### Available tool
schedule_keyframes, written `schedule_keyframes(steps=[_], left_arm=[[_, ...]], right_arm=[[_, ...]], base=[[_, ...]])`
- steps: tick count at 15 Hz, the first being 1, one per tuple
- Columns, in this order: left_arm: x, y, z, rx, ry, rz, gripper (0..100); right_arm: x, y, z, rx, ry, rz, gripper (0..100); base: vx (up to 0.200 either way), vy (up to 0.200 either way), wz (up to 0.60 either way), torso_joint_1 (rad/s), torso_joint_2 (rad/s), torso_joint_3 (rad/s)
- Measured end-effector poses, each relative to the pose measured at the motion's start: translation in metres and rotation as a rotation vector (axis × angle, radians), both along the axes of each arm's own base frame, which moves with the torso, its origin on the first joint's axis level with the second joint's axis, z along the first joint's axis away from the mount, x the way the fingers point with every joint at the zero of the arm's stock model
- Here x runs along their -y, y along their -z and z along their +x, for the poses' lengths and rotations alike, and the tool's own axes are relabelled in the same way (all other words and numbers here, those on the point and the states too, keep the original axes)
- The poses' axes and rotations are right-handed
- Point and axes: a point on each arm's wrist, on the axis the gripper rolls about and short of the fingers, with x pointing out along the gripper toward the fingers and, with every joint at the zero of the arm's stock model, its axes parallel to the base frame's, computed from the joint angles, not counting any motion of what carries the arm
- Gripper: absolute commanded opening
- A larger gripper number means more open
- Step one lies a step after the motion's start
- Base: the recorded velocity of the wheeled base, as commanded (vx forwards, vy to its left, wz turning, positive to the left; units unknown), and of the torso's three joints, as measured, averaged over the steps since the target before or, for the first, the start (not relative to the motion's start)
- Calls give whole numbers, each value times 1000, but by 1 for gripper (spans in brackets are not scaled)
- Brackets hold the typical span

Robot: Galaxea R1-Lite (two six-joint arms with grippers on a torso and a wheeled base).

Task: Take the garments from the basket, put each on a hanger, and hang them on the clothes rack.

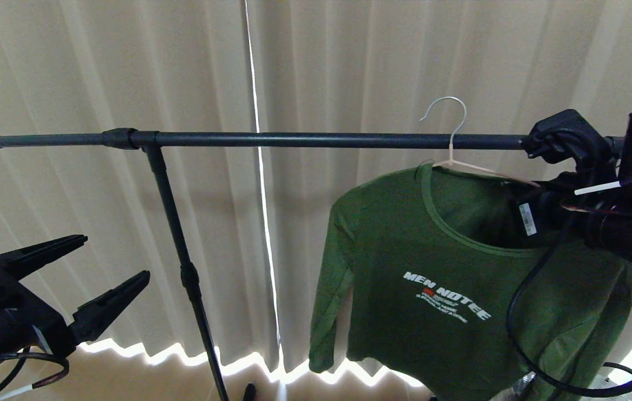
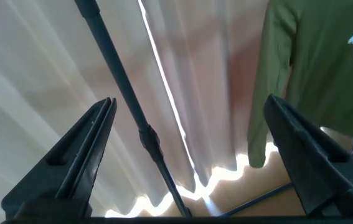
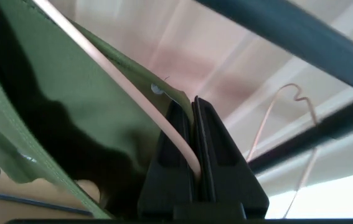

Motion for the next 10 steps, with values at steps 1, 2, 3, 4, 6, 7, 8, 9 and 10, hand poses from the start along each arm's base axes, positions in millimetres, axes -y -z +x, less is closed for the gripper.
schedule_keyframes(steps=[1,2,3,4,6,7,8,9,10], left_arm=[[0,0,0,-1,0,0,100],[0,1,1,-4,0,0,100],[0,1,1,-7,0,1,100],[0,1,1,-9,0,0,100],[0,2,2,-12,0,1,100],[0,2,2,-14,0,1,100],[0,2,2,-15,1,2,100],[0,3,2,-18,2,2,100],[0,3,2,-19,1,2,100]], right_arm=[[-2,3,3,-11,-2,-5,0],[-4,6,6,-21,-4,-8,0],[-5,9,8,-30,-7,-12,0],[-7,12,11,-41,-10,-16,0],[-10,17,14,-57,-15,-22,0],[-11,18,14,-62,-20,-24,0],[-13,19,15,-66,-28,-24,0],[-13,20,15,-68,-30,-26,0],[-14,20,15,-68,-29,-26,0]], base=[[0,0,0,0,0,0],[0,0,0,0,0,0],[0,0,0,0,0,0],[0,0,0,0,0,0],[0,0,0,0,0,0],[0,0,0,0,0,0],[0,0,0,0,0,0],[0,0,0,0,0,0],[0,0,0,0,0,0]])
